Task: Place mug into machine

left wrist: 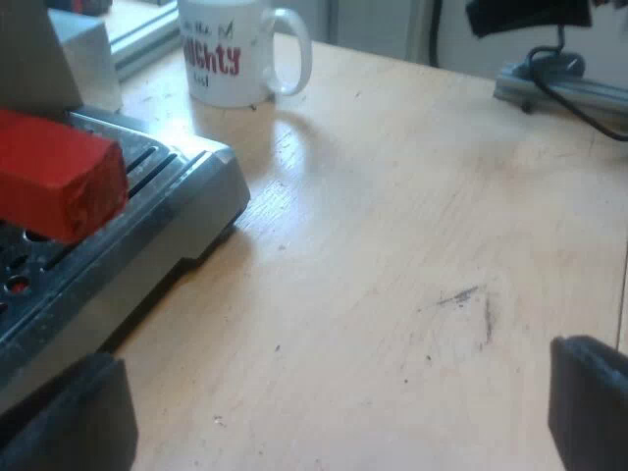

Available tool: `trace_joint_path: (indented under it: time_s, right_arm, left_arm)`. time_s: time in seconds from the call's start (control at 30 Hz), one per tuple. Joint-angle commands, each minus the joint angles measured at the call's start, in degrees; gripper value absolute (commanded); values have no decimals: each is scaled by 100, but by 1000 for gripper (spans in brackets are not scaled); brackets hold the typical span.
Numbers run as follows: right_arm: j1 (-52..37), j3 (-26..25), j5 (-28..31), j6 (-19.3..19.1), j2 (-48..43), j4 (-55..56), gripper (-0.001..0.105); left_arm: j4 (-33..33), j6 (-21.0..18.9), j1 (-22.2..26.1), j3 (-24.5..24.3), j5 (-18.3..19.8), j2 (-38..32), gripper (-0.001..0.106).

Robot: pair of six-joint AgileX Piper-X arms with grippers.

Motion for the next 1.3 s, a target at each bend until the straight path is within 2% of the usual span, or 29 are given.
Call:
trace_joint_path:
  time_s: [0.03, 0.3, 0.53, 0.83, 1.0, 1.07, 1.1, 1.13, 1.17, 1.2, 1.3]
  right_arm:
    - [-25, -23, -10, -29, -184, -95, 77]
    - [-25, 126, -10, -29, 489, -820, 77]
    - [-25, 488, -10, -29, 1647, -2401, 77]
    - [116, 509, 192, -79, 2731, -3521, 77]
    - [526, 509, 666, -79, 3197, -4063, 77]
    - [1146, 509, 1514, 15, 3836, -4747, 77]
    - [1206, 509, 1685, 60, 3906, -4866, 77]
    - [1364, 509, 2013, 266, 4122, -5110, 77]
    - [1388, 509, 2063, 311, 4158, -5151, 77]
    - [1525, 509, 2323, 642, 4416, -5442, 77]
    - [1652, 509, 2493, 923, 4933, -5990, 77]
  left_arm:
    - [-274, -8, -43, -18, 77, 141, 87]
    - [-330, -8, -43, -18, 77, 407, 87]
    - [-369, -58, -43, -18, 77, 409, 87]
    - [-369, -58, -43, -18, 77, 409, 87]
    - [-369, -58, -43, -18, 77, 409, 87]
    - [-369, -58, -43, -18, 77, 409, 87]
    - [-369, -58, -43, -18, 77, 409, 87]
    - [-369, -58, -43, -18, 77, 409, 87]
    - [-369, -58, -43, -18, 77, 409, 87]
    - [-369, -58, -43, -18, 77, 409, 87]
    - [-369, -94, -43, -18, 77, 409, 87]
